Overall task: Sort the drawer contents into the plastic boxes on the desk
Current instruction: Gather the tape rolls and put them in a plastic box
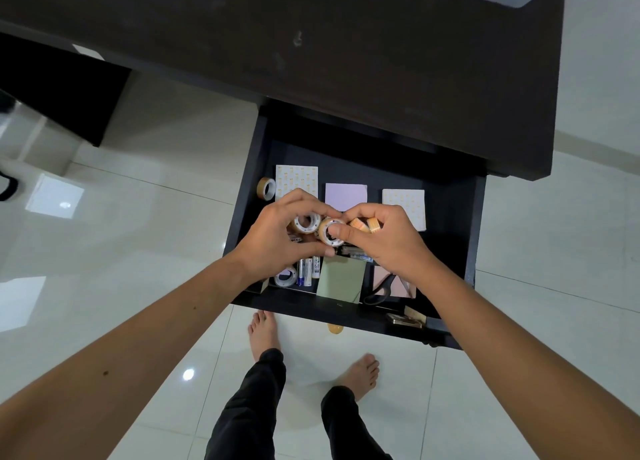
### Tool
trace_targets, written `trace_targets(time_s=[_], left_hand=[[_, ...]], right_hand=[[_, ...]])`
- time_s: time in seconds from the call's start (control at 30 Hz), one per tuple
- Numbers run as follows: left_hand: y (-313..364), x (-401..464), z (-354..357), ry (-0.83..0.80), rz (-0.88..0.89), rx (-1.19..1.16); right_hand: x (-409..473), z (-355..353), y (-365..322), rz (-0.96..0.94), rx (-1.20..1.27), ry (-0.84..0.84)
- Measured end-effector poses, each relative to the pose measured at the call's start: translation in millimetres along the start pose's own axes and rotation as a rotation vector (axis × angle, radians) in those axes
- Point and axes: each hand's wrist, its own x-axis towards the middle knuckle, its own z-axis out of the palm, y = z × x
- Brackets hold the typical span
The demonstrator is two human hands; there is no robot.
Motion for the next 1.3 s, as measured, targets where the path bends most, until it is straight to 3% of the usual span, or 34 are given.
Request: trace_targets(time_s=[0.23, 0.77, 1.3], left_hand=[[0, -21, -25, 0.113, -0.032, -0.038], [-14, -57, -75, 0.33, -0.137, -0.157], [-2, -32, -57, 0.268, -0.119, -0.173]], right_hand=[[18, -6, -12, 0.013, 0.005, 0.023], [102, 92, -27, -0.245, -0.618, 0.084], [47, 24, -47, -0.3, -0.317, 0.12]])
